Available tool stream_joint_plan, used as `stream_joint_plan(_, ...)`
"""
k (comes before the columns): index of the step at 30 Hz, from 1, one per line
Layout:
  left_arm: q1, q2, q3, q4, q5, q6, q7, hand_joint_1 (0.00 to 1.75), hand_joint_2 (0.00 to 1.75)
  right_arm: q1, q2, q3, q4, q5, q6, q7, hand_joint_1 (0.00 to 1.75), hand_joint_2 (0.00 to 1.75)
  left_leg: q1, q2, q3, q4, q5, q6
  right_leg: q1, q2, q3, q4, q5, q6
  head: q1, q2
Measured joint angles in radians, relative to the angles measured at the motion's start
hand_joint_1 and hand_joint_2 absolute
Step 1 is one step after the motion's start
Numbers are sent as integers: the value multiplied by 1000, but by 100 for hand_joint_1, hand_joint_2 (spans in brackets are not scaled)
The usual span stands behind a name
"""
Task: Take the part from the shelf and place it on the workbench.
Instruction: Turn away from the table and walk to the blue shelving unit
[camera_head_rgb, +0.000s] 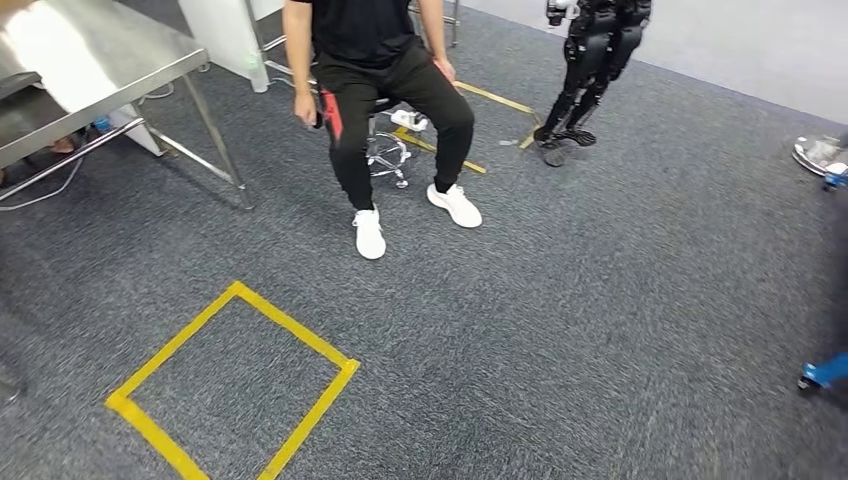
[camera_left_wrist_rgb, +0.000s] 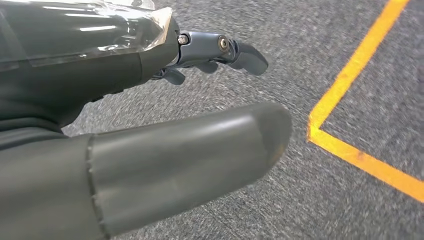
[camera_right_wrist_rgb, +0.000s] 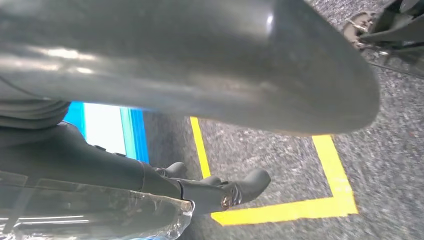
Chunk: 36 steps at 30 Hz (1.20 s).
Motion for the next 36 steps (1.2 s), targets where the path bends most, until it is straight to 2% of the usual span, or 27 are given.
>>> stream_joint_plan(1, 0, 0, 0, 0, 0, 0, 0, 0, 0, 1, 0, 0, 0, 1, 1, 0, 0, 0, 1, 13, -1, 0, -1, -1, -4, -4, -3, 14, -2, 8, 0, 0)
stream_joint_plan(2, 0, -1, 0, 0, 0, 0, 0, 0, 0, 2, -1, 0, 0, 1, 1, 0, 0, 0, 2, 26, 0, 1, -2, -4, -8, -11, 15, -13, 11, 19, 0, 0)
stream_joint_plan(3, 0, -2, 0, 0, 0, -1, 0, 0, 0, 3, -2, 0, 0, 2, 2, 1, 0, 0, 5, 38, 3, 1, -4, -8, -13, -22, 53, -76, 33, 30, 0, 0)
stream_joint_plan(4, 0, -2, 0, 0, -2, -2, 1, 0, 0, 2, -2, 0, 0, 2, 2, 1, 0, 0, 5, 49, 6, 2, -7, -15, -16, -49, 97, -153, 56, 39, 0, 0)
stream_joint_plan(5, 0, -2, 0, 0, -3, -3, 1, 0, 0, 0, -2, 0, 0, 0, 2, 2, 0, 0, 4, 60, 10, 4, -11, -23, -16, -73, 134, -217, 75, 41, 0, 0)
stream_joint_plan(7, -1, 0, 0, 0, -7, -7, 1, 0, 0, -3, 0, -1, 0, -5, 2, 2, 0, 0, -2, 80, 17, 5, -17, -39, -10, -97, 164, -271, 91, 27, -2, 0)
stream_joint_plan(9, -5, 0, -4, 0, -10, -10, 0, 0, 0, -1, -1, -4, 1, -11, 1, 2, 0, 0, 0, 98, 24, 4, -21, -50, -10, -72, 158, -269, 94, 7, -5, 0)
stream_joint_plan(11, -9, 0, -9, 0, -13, -10, 0, 0, 0, 1, -1, -6, 1, -13, 0, 2, 0, 0, 8, 69, 19, 29, -47, -59, -14, -49, 158, -270, 97, -10, -7, 0)
stream_joint_plan(12, -9, 0, -11, 0, -14, -10, 0, 0, 0, 1, -1, -7, 1, -13, 0, 2, 0, 0, 11, 37, 1, 73, -77, -61, -16, -38, 161, -271, 99, -18, -9, 0)
stream_joint_plan(13, -7, 0, -12, 0, -14, -10, -1, 0, 0, 2, 0, -8, 1, -13, -1, 2, 0, 0, 12, 3, -28, 136, -113, -60, -13, -26, 159, -271, 100, -24, -10, 0)
stream_joint_plan(14, -5, 0, -13, 0, -15, -10, -1, 0, 0, 2, 0, -8, 1, -13, -1, 2, 0, 0, 12, -19, -63, 207, -146, -59, -9, -12, 158, -271, 101, -29, -11, 0)
stream_joint_plan(15, -2, 0, -14, 1, -15, -11, -1, 0, 0, 2, 1, -8, 1, -14, -1, 2, 0, 0, 12, -32, -96, 268, -167, -57, -4, 3, 157, -271, 102, -33, -11, 0)
stream_joint_plan(16, 0, 0, -14, 1, -15, -11, -1, 0, 0, 3, 1, -8, 1, -14, -1, 1, 0, 0, 12, -37, -114, 295, -166, -55, -1, 18, 156, -270, 103, -34, -11, 0)
stream_joint_plan(17, 1, 0, -14, 1, -15, -11, -1, 0, 0, 4, 1, -9, 1, -15, -1, 1, 0, 0, 12, -40, -115, 283, -144, -51, 2, 34, 157, -270, 103, -35, -11, 0)
stream_joint_plan(18, 1, 0, -15, 1, -15, -12, -1, 0, 0, 5, 0, -10, 1, -15, -1, 1, 0, 0, 12, -46, -96, 234, -106, -46, 4, 49, 158, -269, 103, -35, -11, 0)
stream_joint_plan(20, 1, 1, -15, 1, -15, -13, -1, 0, 0, 5, 1, -11, 2, -15, -1, 1, 0, 0, 12, -85, -39, 101, -38, -34, 7, 76, 158, -267, 104, -33, -11, 0)
stream_joint_plan(22, 0, 2, -15, 1, -16, -13, -1, 0, 0, 3, 3, -13, 1, -16, -1, 1, 0, 0, 8, -114, -10, 34, -20, -29, 7, 98, 153, -266, 106, -26, -10, 0)
stream_joint_plan(24, -1, 2, -15, 1, -16, -13, 0, 0, 0, 4, 4, -14, 2, -18, -1, 1, 0, 0, 1, -99, -6, 25, -19, -24, 3, 117, 143, -269, 112, -12, -10, 0)
stream_joint_plan(25, -3, 2, -16, 1, -16, -13, 0, 0, 0, 6, 4, -15, 2, -19, -1, 1, 0, 0, 0, -87, -2, 16, -13, -19, 2, 109, 137, -265, 112, -6, -10, 0)
stream_joint_plan(27, -4, 1, -16, 1, -16, -13, 0, 0, 0, 6, 4, -16, 2, -19, -1, 1, 0, 0, 0, -60, 6, -4, -1, -6, 3, 56, 105, -213, 83, -5, -7, 0)
stream_joint_plan(28, -3, 1, -16, 1, -16, -13, 0, 0, 0, 5, 5, -16, 2, -20, 0, 1, 0, 0, 0, -46, 8, -9, 2, -3, 2, 24, 76, -156, 54, -8, -6, 0)
stream_joint_plan(29, -2, 2, -16, 1, -16, -13, 0, 0, 0, 3, 5, -16, 2, -20, 0, 1, 0, 0, -1, -30, 7, -11, 3, 0, 1, 6, 41, -90, 23, -9, -5, 0)
stream_joint_plan(31, -1, 1, -16, 1, -16, -13, 0, 0, 0, 3, 5, -17, 2, -21, 1, 1, 0, 0, -2, 1, 6, -10, 1, -2, -4, -4, -5, 6, -11, 1, -5, 0)
stream_joint_plan(32, -1, 0, -16, 1, -16, -14, 0, 0, 0, 5, 4, -18, 2, -22, 1, 1, 0, 0, -1, 15, 6, -10, 0, -3, -7, -7, 0, 3, -6, 12, -5, 0)
stream_joint_plan(34, -1, -2, -16, 1, -16, -15, 0, 0, 0, 7, 3, -20, 2, -22, 1, 0, 0, 0, 1, 39, 10, -8, -4, -11, -15, -33, 68, -114, 36, 35, -5, 0)
stream_joint_plan(35, -1, -1, -16, 1, -16, -15, 0, 0, 0, 7, 5, -21, 2, -22, 1, -1, 0, 0, -1, 50, 13, -6, -9, -18, -16, -63, 109, -184, 60, 40, -4, 0)
stream_joint_plan(36, -1, -1, -16, 1, -16, -14, 0, 0, 0, 5, 5, -23, 2, -22, 1, -1, 0, 0, -4, 60, 18, -3, -15, -25, -16, -87, 140, -236, 79, 38, -5, 0)
